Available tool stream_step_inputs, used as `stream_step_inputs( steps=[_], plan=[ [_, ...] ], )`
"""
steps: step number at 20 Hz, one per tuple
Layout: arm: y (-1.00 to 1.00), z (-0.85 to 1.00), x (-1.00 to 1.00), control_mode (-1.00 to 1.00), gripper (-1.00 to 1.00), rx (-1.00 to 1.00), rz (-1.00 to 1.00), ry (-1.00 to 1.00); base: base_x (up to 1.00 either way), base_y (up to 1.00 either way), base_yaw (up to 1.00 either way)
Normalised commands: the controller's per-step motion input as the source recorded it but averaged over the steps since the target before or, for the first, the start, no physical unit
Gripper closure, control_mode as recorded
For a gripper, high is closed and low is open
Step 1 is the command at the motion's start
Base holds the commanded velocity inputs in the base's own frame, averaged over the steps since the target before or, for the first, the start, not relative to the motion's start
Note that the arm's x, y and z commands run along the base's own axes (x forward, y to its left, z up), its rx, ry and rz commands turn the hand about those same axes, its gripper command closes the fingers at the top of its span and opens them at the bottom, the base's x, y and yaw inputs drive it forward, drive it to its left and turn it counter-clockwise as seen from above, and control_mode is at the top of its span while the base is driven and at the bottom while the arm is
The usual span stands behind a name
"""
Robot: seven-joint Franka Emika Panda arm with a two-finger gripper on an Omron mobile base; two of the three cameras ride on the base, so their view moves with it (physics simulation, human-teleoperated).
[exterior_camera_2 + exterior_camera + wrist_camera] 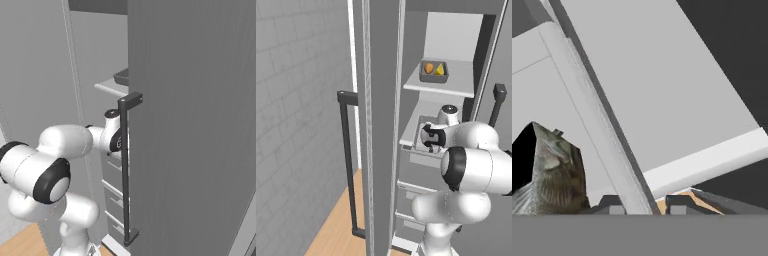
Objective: Take the meat container that has the fish and place it on the second highest rack of the freezer. Then take the vegetable container that has the potato and lemon wedge and place it on the highest rack of the freezer.
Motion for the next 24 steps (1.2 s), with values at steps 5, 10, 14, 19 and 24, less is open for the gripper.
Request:
stream_step_inputs(
  steps=[5, 10, 14, 19, 24],
  plan=[
    [0.0, -0.03, 0.41, -1.0, 1.0, 0.0, 0.0, 0.02, 0.0, 0.0, 0.0],
    [0.0, 0.0, 0.16, -1.0, 1.0, 0.0, -0.04, 0.0, 0.0, 0.0, 0.0],
    [0.0, 0.0, 0.14, -1.0, 1.0, 0.0, -0.07, 0.0, 0.0, 0.0, 0.0],
    [-0.13, 0.0, 0.1, -1.0, 1.0, 0.0, -0.06, 0.0, 0.0, 0.0, 0.0],
    [-0.23, 0.0, 0.27, -1.0, 1.0, 0.0, -0.06, 0.0, 0.0, 0.0, 0.0]
  ],
)
